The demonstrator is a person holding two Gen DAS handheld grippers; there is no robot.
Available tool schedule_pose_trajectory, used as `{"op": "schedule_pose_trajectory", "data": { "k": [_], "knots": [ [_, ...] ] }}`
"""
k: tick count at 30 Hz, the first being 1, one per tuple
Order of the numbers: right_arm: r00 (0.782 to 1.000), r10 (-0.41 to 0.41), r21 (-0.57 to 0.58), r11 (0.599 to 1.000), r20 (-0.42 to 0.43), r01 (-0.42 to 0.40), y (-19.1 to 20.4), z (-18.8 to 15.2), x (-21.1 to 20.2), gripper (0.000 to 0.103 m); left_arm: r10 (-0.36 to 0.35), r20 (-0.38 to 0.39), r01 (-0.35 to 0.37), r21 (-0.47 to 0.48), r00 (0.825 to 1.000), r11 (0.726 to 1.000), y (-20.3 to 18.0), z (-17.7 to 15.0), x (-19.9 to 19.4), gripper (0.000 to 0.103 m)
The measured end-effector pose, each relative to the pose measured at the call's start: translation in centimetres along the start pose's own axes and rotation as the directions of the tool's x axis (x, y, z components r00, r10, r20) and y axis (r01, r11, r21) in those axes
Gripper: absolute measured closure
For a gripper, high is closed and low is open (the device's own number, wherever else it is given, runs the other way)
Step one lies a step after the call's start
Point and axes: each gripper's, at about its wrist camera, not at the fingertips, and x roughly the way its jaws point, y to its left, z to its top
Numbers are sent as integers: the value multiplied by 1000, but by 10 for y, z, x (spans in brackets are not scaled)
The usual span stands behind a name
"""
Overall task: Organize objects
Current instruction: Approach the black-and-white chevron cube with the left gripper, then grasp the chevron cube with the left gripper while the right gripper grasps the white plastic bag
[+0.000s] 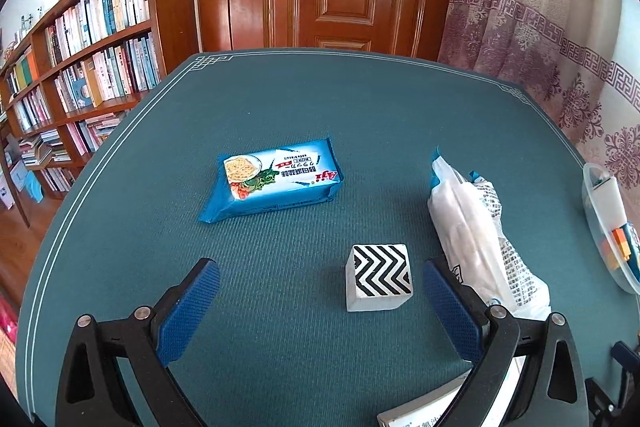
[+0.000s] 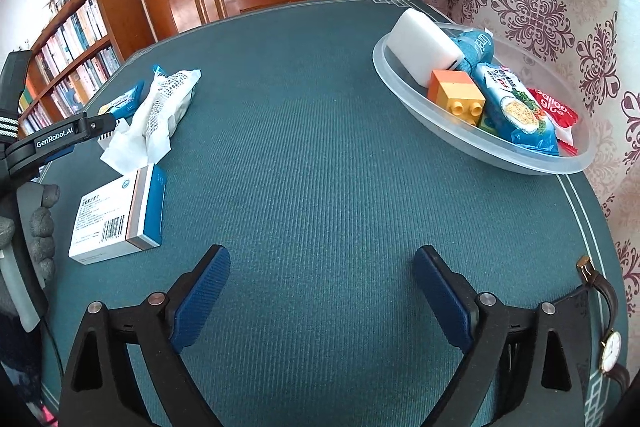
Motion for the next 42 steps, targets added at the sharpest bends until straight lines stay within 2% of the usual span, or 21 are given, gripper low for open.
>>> {"op": "schedule_pose_trajectory", "data": {
  "k": [3,9,11,13,18,22,28,34,42],
  "knots": [
    [1000,-7,-6,1000,1,7,2,-1,1,7,1,-17,-1,24,1000,1000,-3,-2,7,2],
    [1000,-12,-9,1000,6,12,3,-1,1,7,-47,-39,49,51,998,997,-10,-3,14,23],
    [1000,-9,-5,1000,8,10,3,-1,0,7,-63,-42,65,53,997,996,-10,-3,15,38],
    [1000,-8,-1,1000,10,8,2,-1,0,7,-79,-55,82,51,995,995,-9,-4,17,47],
    [1000,13,25,1000,12,-14,5,5,1,7,-103,-45,105,44,994,993,-7,-6,14,58],
    [998,34,10,999,48,-35,17,20,-4,8,-119,-40,121,34,992,992,-4,-7,10,70],
    [989,106,-34,994,101,-104,48,49,-4,8,-121,-20,121,3,992,993,3,-7,4,70],
    [976,186,-67,982,112,-179,80,76,9,8,-119,16,119,-17,993,993,8,-5,-6,70],
    [971,235,-91,969,42,-231,110,101,47,23,-100,45,101,-39,994,994,12,-4,-13,70]
  ]
}}
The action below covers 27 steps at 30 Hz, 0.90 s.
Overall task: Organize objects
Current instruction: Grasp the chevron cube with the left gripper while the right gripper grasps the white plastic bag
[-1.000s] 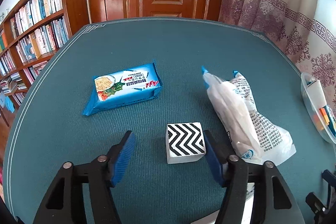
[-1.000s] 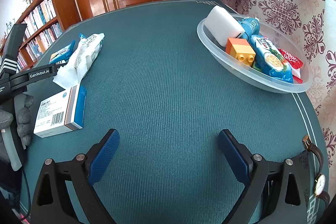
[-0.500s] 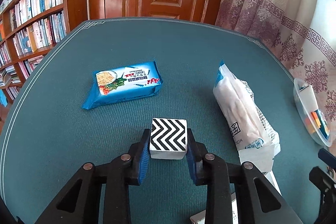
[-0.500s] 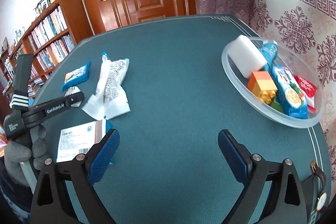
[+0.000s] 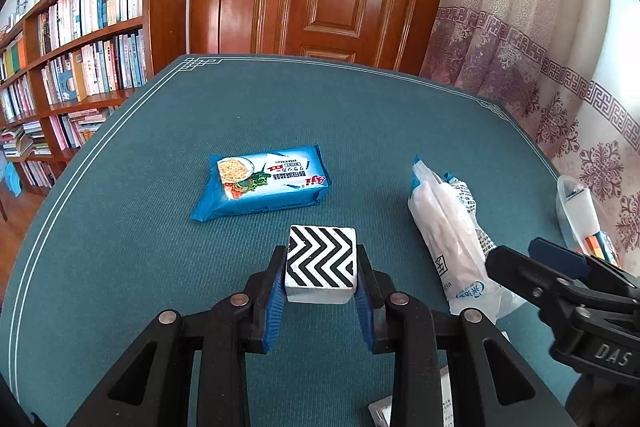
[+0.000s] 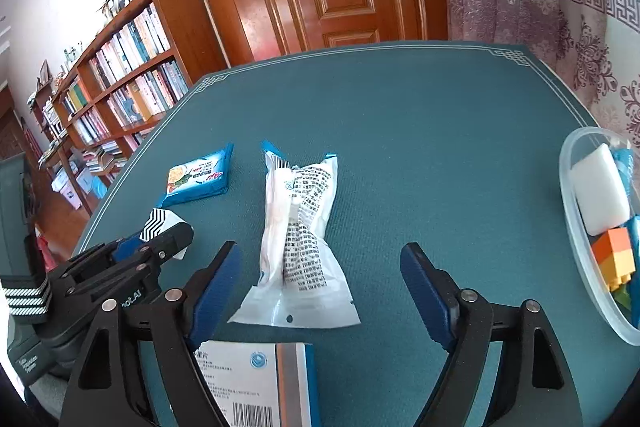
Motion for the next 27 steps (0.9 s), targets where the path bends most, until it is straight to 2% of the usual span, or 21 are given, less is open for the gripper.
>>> {"op": "schedule_pose_trajectory", "data": {
  "k": [11,13,15,17,21,27],
  "knots": [
    [998,-27,-42,999,-54,25,10,7,37,30,8,-4,-8,-20,1000,1000,5,0,-2,70],
    [997,-30,-47,999,-68,27,9,8,43,33,10,-7,-10,-19,1000,1000,4,0,-1,70],
    [996,-31,-47,998,-86,27,9,8,51,40,10,-6,-10,-20,1000,1000,4,-1,-2,70],
    [996,-42,-58,998,-81,37,11,10,52,43,9,-6,-9,-21,1000,1000,4,-1,-1,70],
    [995,-59,-80,995,-85,53,15,10,54,55,7,-11,-8,-20,1000,1000,3,-2,-1,70],
    [995,-59,-80,995,-79,52,15,8,49,57,4,-9,-4,-22,1000,1000,3,-2,-1,70]
  ]
}}
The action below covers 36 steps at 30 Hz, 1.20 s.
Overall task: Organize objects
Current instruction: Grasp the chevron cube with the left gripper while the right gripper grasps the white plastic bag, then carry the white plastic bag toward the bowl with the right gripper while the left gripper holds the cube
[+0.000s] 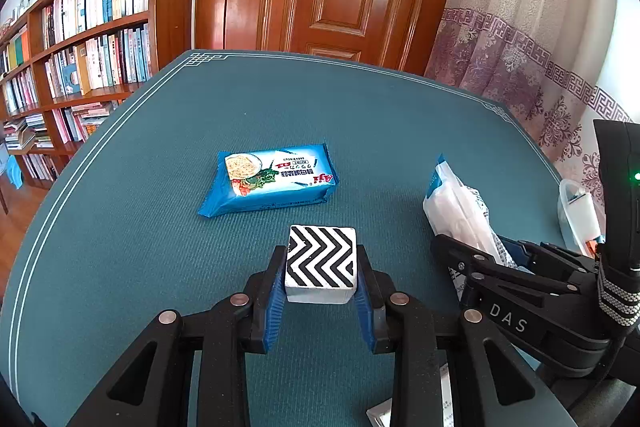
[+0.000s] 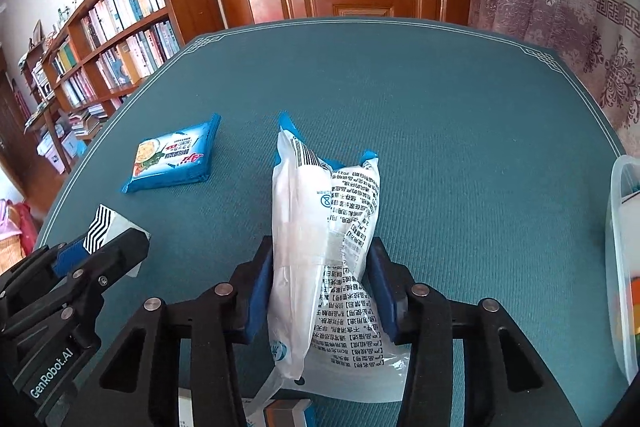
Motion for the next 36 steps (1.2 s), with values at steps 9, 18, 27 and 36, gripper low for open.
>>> {"op": "schedule_pose_trajectory", "data": {
  "k": [9,18,27,36],
  "knots": [
    [999,-8,40,999,43,6,-14,0,-21,57,-15,3,15,16,1000,1000,-4,-1,-3,70],
    [996,-29,95,995,88,21,-35,-9,-49,57,-86,3,86,26,996,996,-9,-1,-6,70],
    [991,-57,140,989,120,40,-54,-23,-79,57,-149,1,149,22,989,989,-12,-1,-11,70],
    [986,-88,173,983,142,63,-74,-35,-102,57,-146,-5,146,56,989,988,-24,-5,-12,70]
  ]
}}
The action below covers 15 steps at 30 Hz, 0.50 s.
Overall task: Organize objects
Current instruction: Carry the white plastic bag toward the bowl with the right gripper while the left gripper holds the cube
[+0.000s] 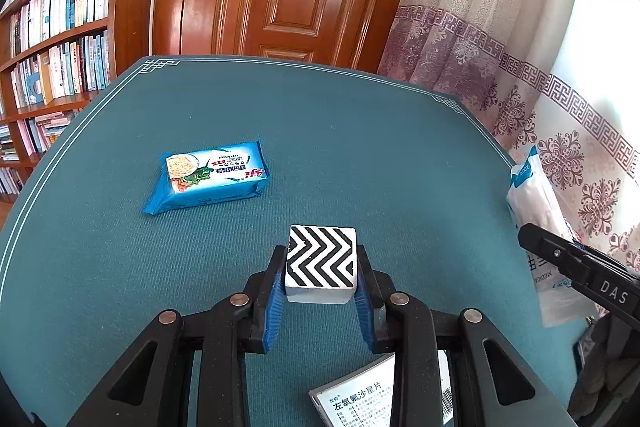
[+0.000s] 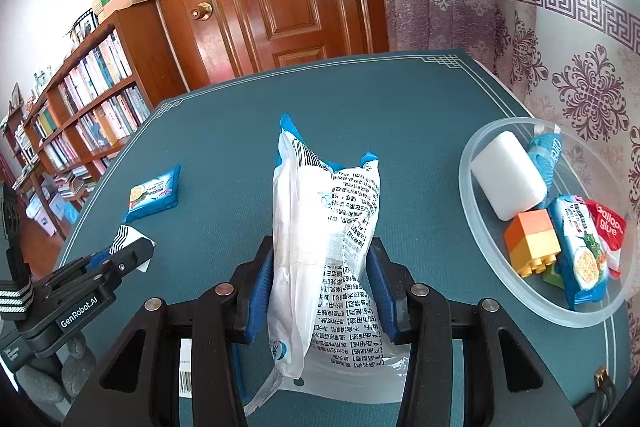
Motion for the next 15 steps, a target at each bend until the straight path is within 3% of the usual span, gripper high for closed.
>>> {"op": "schedule_pose_trajectory", "data": {
  "k": [15],
  "knots": [
    [990,-124,62,991,63,121,-75,9,-40,57,2,-7,-2,50,1000,999,-24,-1,-7,70]
  ]
}}
